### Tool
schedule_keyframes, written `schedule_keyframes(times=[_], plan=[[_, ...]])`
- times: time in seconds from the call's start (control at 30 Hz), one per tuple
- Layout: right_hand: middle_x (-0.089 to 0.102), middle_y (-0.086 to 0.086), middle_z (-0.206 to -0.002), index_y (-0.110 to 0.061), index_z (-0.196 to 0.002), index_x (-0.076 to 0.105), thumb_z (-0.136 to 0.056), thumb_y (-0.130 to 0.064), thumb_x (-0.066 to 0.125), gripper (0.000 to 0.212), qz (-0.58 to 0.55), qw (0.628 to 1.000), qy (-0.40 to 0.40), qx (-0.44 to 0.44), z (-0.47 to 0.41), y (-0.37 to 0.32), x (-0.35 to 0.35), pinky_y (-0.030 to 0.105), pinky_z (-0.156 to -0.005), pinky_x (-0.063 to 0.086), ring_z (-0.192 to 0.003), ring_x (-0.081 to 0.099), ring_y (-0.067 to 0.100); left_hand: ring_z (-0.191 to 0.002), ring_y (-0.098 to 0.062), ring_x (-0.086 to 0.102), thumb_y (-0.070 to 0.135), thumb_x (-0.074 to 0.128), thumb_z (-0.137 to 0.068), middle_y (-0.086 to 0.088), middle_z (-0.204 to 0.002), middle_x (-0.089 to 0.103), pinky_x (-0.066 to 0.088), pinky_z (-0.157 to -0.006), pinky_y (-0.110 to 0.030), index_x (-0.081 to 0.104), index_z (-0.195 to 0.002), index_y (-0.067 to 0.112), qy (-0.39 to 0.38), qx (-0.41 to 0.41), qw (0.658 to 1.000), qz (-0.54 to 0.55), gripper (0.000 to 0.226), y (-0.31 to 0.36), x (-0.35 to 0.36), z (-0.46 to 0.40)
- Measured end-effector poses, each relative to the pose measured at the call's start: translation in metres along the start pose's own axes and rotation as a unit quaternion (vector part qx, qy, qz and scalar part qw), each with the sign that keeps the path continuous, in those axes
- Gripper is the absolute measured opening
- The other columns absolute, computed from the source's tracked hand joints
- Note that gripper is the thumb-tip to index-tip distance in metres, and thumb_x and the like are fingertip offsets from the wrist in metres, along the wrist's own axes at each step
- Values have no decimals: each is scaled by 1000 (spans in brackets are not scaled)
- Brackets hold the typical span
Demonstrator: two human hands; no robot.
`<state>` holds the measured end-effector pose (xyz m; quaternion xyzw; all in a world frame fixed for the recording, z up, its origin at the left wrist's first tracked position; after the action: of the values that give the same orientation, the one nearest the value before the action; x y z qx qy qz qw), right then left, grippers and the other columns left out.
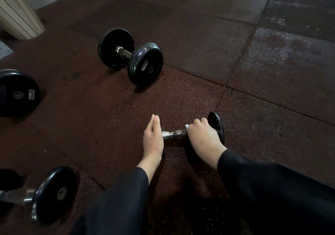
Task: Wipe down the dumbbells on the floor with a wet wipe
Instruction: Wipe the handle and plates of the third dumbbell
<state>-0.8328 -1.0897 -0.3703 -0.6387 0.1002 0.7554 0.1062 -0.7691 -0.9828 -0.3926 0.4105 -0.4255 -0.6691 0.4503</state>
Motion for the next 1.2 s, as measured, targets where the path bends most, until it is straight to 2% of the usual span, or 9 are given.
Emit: schedule_keyframes(times=[0.17, 0.3, 0.47, 0.6, 0.77, 0.87, 0.93, 1.03, 1.2], plan=[[46, 21, -125, 4, -135, 36, -96, 3, 12, 46, 40, 999, 12, 6, 19, -4, 5, 32, -89, 44, -115, 43, 32, -138, -8, 32, 33, 34, -100, 1, -149, 38, 21, -103, -12, 38, -143, 11, -1, 7, 1000, -3, 48, -2, -1, 4], [48, 20, -120, 1, -122, 51, -97, -2, 28, 34, 90, 995, -11, 32, 9, 0, 2, 31, -83, 46, -114, 43, 34, -138, -9, 32, 33, 34, -100, 0, -150, 38, 21, -103, -13, 37, -143, 11, -5, 0, 1000, -1, 48, 0, -2, 1], [54, 22, -113, 6, -117, 56, -92, -1, 26, 39, 149, 987, -15, 58, 22, -7, 9, 31, -83, 50, -102, 53, 32, -138, -10, 31, 32, 35, -100, -1, -150, 37, 21, -102, -12, 37, -143, 10, -7, -3, 1000, 2, 48, 3, -1, 2], [63, 14, -81, 3, -97, 71, -74, -11, 62, 28, 176, 982, 27, 70, 29, -2, 22, 24, -62, 53, -77, 59, 26, -138, -11, 33, 38, 38, -98, 1, -149, 39, 22, -106, -17, 39, -142, 13, -4, -22, 999, 30, 51, 3, -1, 4], [64, 15, -74, 4, -101, 70, -78, -2, 48, 32, 193, 977, 77, 54, 25, 3, 27, 27, -64, 54, -73, 62, 26, -132, -3, 37, 37, 45, -94, 1, -147, 41, 28, -101, -9, 36, -144, 14, 48, 14, 995, 87, 56, -1, -9, 17], [65, 13, -72, 1, -96, 72, -84, -4, 41, 33, 179, 980, 76, 53, 22, 5, 23, 27, -64, 54, -70, 63, 24, -130, 0, 34, 27, 54, -92, 4, -148, 38, 24, -100, -7, 29, -146, 20, 3, 86, 994, -69, 60, -11, -13, 28], [66, 14, -74, 0, -95, 73, -81, -10, 63, 21, 169, 982, 70, 53, 19, 7, 22, 25, -60, 54, -70, 64, 24, -134, -8, 36, 23, 52, -94, 1, -148, 39, 26, -105, -14, 24, -147, 22, -23, 105, 984, -144, 60, -17, -14, 28], [66, 15, -75, 0, -96, 73, -68, -17, 77, 33, 181, 981, 35, 65, 16, 8, 24, 26, -59, 53, -71, 63, 25, -136, -19, 38, 21, 43, -98, -5, -149, 38, 27, -108, -22, 20, -149, 20, -35, 99, 976, -192, 56, -13, -14, 22], [65, 20, -75, 4, -83, 74, -65, -15, 80, 27, 184, 980, 32, 73, 9, 8, 23, 30, -58, 55, -70, 63, 30, -133, -16, 42, 19, 45, -97, -3, -145, 45, 24, -93, -7, 26, -148, 17, -39, 97, 967, -234, 55, -3, -16, 17]])
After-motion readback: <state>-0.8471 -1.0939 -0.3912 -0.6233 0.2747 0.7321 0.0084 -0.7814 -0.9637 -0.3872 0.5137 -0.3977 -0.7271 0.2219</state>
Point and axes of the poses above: each hand's wrist, its own z-axis away from the middle knuckle, its own x-axis out of the palm, y = z × x, the point moved 3 cm from there along -z, towards the middle knuckle
